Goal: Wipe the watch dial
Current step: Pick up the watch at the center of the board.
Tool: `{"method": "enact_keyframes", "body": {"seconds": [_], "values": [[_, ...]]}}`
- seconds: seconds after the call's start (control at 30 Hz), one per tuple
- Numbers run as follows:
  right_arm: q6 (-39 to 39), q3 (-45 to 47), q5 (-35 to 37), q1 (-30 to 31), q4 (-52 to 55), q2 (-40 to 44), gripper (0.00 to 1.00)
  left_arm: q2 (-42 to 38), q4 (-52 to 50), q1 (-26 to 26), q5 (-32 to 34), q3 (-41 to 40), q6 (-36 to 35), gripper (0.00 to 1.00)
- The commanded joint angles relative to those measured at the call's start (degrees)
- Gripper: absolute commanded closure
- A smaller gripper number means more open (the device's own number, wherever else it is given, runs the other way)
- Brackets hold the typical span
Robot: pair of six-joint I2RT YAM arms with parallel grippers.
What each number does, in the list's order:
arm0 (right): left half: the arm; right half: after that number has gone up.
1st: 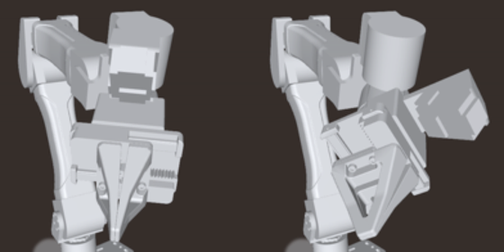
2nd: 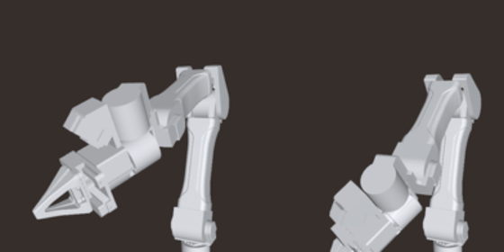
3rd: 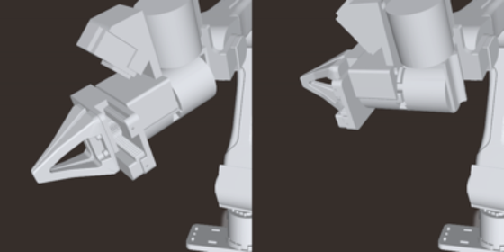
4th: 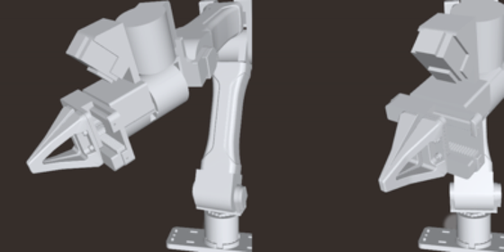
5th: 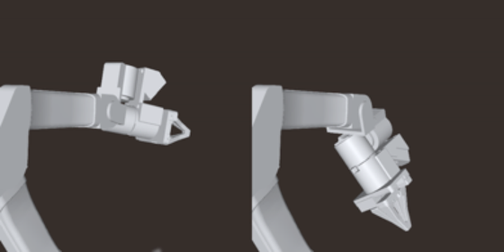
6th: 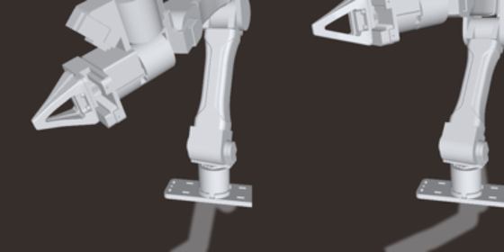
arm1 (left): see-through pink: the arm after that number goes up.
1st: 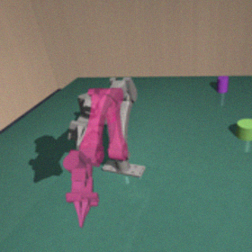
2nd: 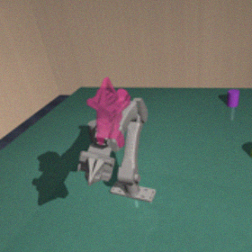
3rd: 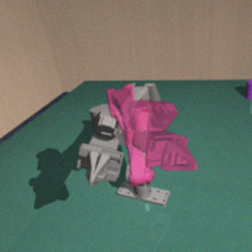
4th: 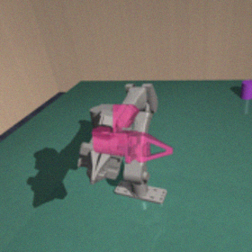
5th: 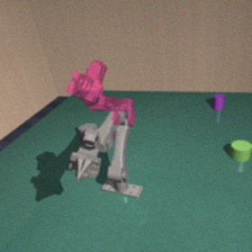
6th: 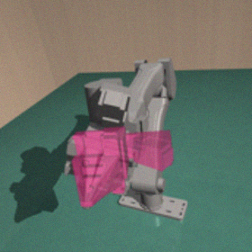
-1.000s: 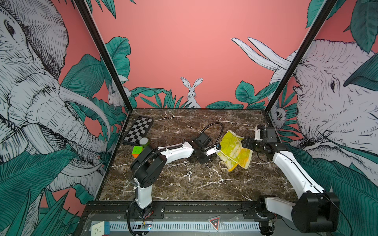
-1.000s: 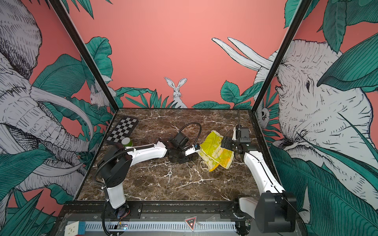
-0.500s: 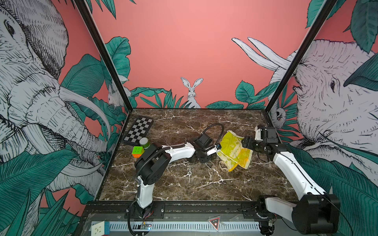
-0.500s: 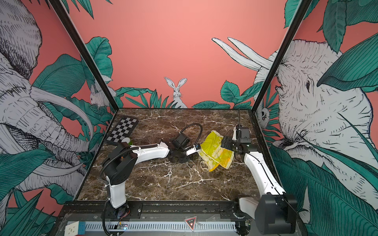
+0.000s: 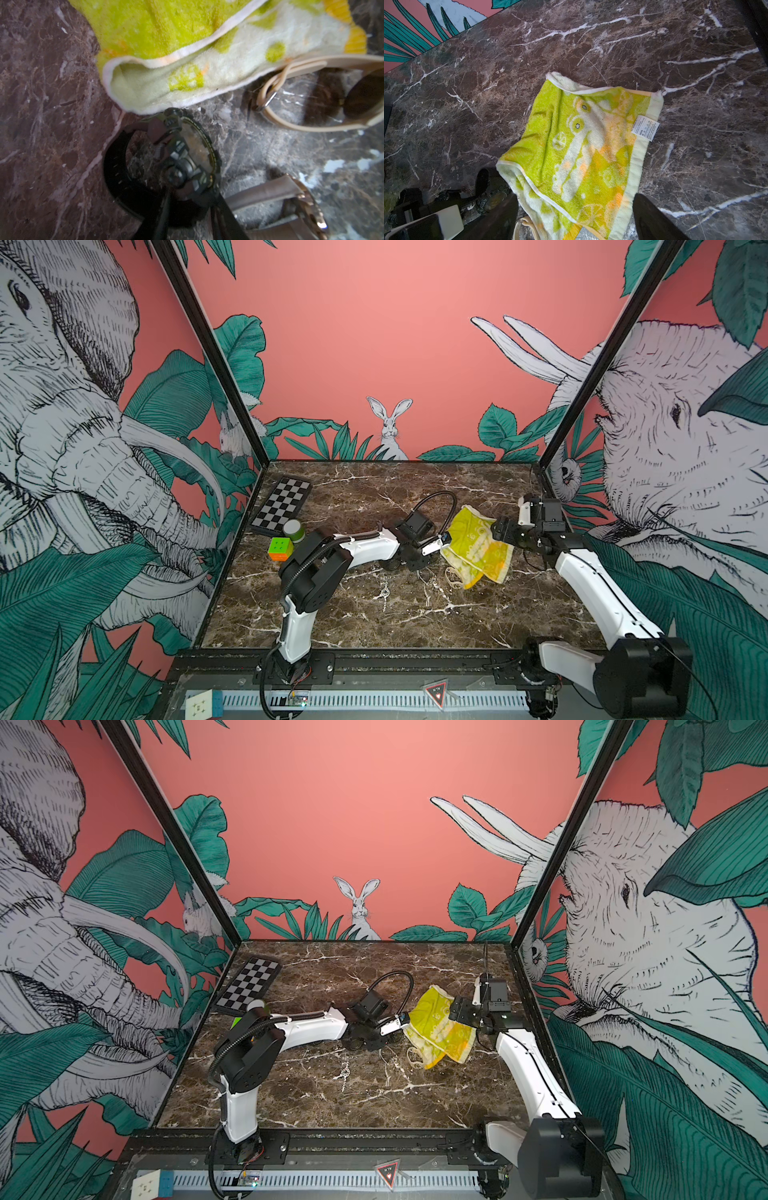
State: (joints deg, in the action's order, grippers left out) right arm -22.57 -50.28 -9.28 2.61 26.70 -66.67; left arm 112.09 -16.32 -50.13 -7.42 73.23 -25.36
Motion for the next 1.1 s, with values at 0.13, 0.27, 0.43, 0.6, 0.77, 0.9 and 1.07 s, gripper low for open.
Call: {"method": "enact_keyframes", "body": {"seconds": [0.13,0.27,0.43,0.6,0.77,0.9,1.07], "values": [[-0.7,0.6,-0.6,0.0,0.2,0.8,0.15,1.8,-0.5,-0.3,0.3,3.3,-1.7,0.69],[-0.8,1.1,-0.7,0.0,0.2,1.2,0.14,2.7,-1.1,-0.3,0.4,4.1,-1.9,0.70],[-0.8,2.0,-0.9,0.0,0.3,2.4,0.14,3.1,-1.1,-0.4,0.7,4.4,-2.0,0.90],[-1.6,2.6,-3.0,0.0,0.2,1.9,0.14,1.8,-1.0,-0.3,1.3,4.0,-1.9,1.00],[-2.9,2.6,-6.8,0.6,-1.7,-0.1,0.16,-2.7,2.1,-0.3,1.8,0.6,-1.2,1.00],[-3.3,0.6,-5.4,3.4,-1.6,-2.4,0.17,-7.2,5.8,-0.2,2.6,-3.0,-0.5,1.00],[-4.3,-2.0,-3.9,6.5,-1.5,-6.7,0.18,-14.0,13.4,-0.1,3.0,-10.2,0.6,1.00]]}}
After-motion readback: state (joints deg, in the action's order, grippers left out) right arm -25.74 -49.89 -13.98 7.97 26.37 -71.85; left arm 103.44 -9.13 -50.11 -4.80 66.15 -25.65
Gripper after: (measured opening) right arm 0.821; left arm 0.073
